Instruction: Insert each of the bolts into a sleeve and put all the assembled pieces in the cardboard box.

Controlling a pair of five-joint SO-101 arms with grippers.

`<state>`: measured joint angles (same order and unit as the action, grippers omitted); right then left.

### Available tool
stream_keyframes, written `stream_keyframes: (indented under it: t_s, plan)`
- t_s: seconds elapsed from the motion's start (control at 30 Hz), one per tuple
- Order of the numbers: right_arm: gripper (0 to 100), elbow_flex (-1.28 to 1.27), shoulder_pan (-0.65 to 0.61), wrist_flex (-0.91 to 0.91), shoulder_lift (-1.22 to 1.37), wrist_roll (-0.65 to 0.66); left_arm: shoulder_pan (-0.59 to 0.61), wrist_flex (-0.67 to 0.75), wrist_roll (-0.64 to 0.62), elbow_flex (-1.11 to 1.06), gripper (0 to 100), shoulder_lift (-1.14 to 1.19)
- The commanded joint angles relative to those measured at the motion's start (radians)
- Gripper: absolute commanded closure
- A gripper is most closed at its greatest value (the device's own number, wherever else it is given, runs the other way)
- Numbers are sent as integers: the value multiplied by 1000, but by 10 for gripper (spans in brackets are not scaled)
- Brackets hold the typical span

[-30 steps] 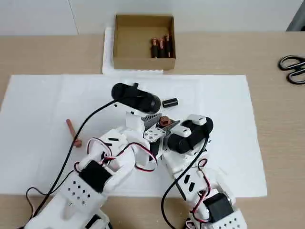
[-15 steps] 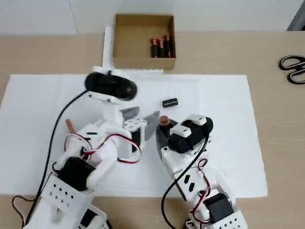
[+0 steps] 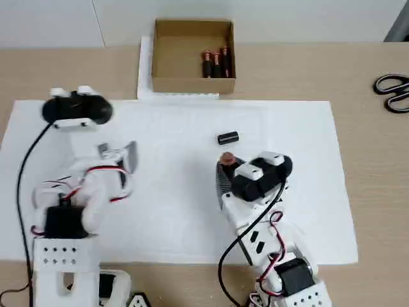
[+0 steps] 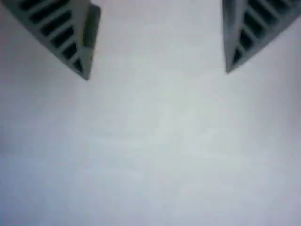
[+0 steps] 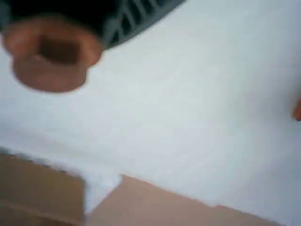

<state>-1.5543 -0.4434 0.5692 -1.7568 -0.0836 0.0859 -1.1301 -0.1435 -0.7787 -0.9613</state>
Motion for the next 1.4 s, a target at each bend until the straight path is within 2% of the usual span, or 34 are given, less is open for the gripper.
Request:
stream_keyframes:
  t_s: [0.0, 0.13, 0.27, 0.4, 0.77, 1.07, 1.37]
  plan:
    - [995, 94, 74, -18, -5, 71, 86, 0, 91, 12, 824, -17]
    - [995, 187, 91, -18, 12, 160, 83, 2, 91, 21, 825, -17]
    - [995, 315, 94, -18, 165, 195, 83, 12, 91, 13, 825, -17]
    - [995, 485, 93, -58, 409, 190, 83, 14, 91, 13, 826, -17]
    - [995, 1043, 93, -317, 1185, 190, 83, 14, 91, 13, 826, -17]
    - [995, 1476, 93, -539, 1719, 190, 84, 9, 91, 12, 826, -17]
    - [995, 1952, 93, -601, 2261, 193, 83, 38, 91, 12, 826, -17]
